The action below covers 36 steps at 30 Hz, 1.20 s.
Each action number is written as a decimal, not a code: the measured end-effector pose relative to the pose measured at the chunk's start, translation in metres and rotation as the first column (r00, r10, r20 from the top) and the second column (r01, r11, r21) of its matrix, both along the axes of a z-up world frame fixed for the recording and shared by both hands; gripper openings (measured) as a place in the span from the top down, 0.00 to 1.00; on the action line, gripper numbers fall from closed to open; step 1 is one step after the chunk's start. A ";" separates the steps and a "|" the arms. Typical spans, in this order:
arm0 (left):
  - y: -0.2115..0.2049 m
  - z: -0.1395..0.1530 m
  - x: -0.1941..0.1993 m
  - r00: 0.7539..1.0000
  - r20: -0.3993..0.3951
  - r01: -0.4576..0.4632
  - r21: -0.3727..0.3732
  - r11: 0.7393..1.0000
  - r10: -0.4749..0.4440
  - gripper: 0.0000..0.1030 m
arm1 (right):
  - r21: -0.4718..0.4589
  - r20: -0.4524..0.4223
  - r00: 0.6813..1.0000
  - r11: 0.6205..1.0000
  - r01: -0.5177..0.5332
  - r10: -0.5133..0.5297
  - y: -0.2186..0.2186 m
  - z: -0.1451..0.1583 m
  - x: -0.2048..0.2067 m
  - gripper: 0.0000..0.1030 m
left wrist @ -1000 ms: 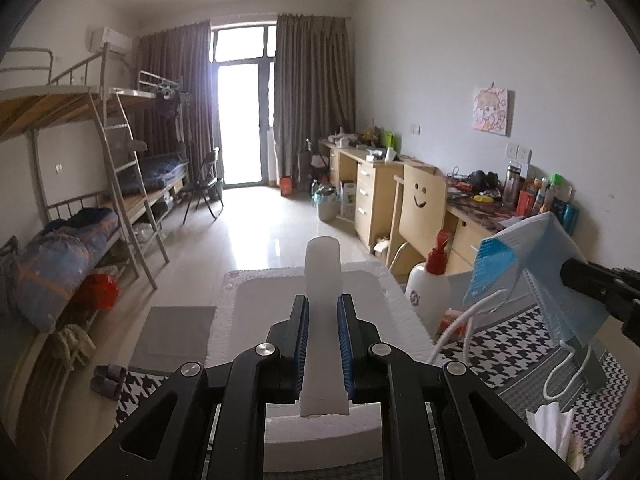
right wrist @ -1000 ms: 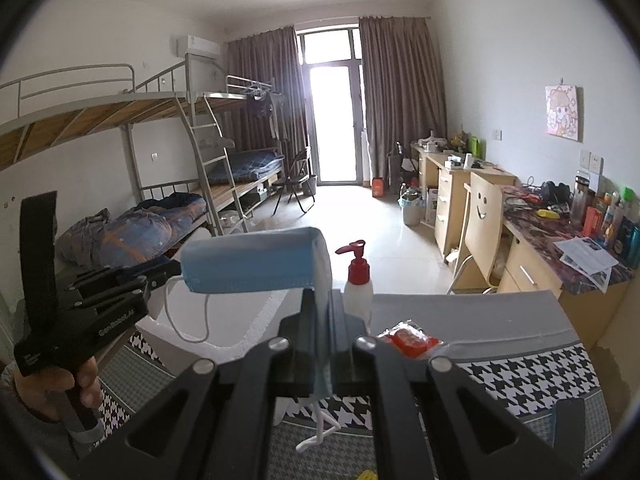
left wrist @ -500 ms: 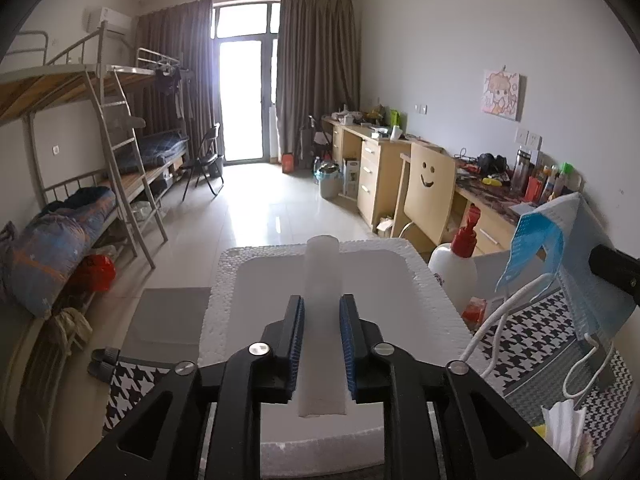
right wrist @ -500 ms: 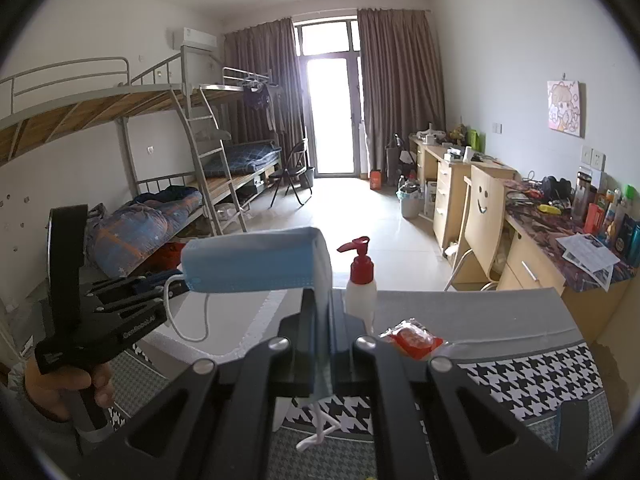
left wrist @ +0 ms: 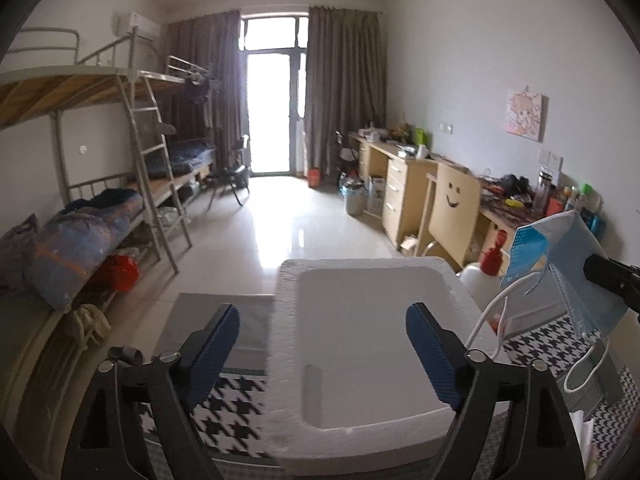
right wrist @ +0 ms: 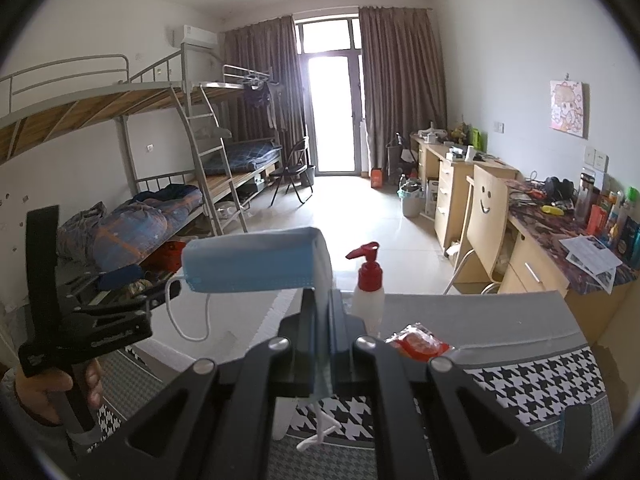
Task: Organize soft objects
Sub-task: 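Open the left tool over the white foam box to drop the tube, then move the right tool over the foam box and open it to drop the mask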
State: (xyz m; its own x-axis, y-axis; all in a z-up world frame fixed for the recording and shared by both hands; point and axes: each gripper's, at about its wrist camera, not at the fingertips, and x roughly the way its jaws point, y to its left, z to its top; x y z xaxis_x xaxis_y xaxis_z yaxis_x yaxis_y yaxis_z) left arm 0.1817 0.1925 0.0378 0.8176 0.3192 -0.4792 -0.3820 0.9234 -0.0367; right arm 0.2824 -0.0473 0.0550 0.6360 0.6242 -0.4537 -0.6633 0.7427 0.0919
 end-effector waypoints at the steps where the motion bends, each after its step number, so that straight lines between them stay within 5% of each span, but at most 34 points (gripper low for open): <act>1: 0.001 0.000 -0.002 1.000 0.004 -0.009 0.000 1.000 0.009 0.12 | -0.001 0.000 1.000 1.000 -0.001 0.001 0.001 0.000 0.001 0.93; 16: 0.026 -0.002 -0.029 0.995 0.032 -0.093 0.006 0.996 0.092 0.01 | -0.037 -0.007 0.998 0.997 -0.061 0.061 0.042 0.003 -0.005 0.93; 36: 0.027 -0.006 -0.056 0.991 0.050 -0.121 0.006 0.993 0.121 0.01 | -0.090 -0.054 0.991 0.988 -0.126 0.121 0.084 -0.007 -0.003 0.93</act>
